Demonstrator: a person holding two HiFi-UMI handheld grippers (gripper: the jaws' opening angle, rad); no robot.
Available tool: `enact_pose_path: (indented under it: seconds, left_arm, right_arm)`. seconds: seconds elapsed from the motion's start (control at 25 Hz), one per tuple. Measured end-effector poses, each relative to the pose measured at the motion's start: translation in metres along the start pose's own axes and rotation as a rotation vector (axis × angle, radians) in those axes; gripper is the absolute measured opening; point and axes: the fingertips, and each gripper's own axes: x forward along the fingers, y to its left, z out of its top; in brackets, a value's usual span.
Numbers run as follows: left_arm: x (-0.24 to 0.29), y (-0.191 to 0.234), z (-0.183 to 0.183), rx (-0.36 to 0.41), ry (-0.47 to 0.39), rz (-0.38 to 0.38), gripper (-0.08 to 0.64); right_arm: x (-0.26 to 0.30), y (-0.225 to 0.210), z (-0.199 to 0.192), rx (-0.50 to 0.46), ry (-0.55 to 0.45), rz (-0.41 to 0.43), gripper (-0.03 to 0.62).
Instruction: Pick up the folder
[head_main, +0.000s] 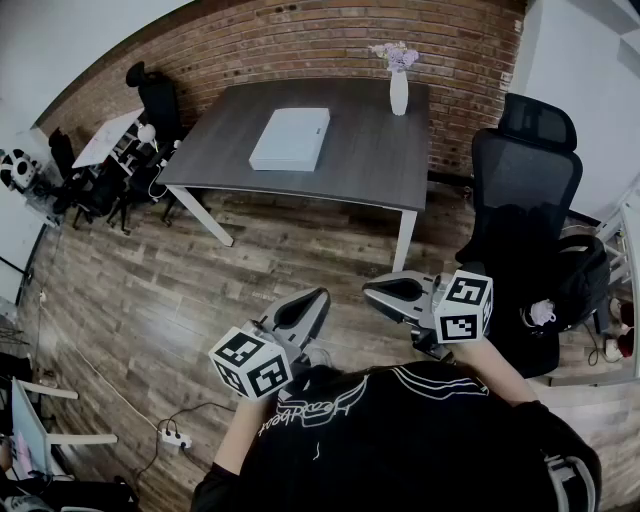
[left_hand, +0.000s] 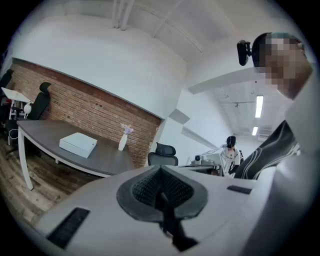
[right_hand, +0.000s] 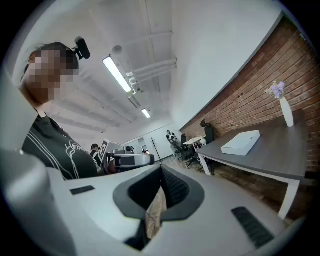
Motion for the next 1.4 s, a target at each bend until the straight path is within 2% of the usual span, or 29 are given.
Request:
enact_pose_path:
  seconds: [0.28,0.64,1.0,1.4]
  left_arm:
    - [-0.003,0.021,-0.002,-0.018,0.014,-0.008,0.005]
    - [-0.004,0.083,0.000,-0.084,0.028,-0.014,0.005]
    - [-0.020,0.193,0.028,-0.123,0.043,-0.008,0.005]
    - [-0.072,0.323,0.067,-0.142,0.041,0.002,0.005]
  right_arm:
    - [0.021,-0.009,-0.002,0.015,0.013,-0.002,-0.003]
    - [0.073,-0.040,-0.008,0.090,0.051,0.004,-0.003]
    - [0.174,-0.087,0.012,0.137,0.028,0.008,-0.002]
    - [0.309,-0.123,0.033,0.119,0.053,-0.021,-0.002]
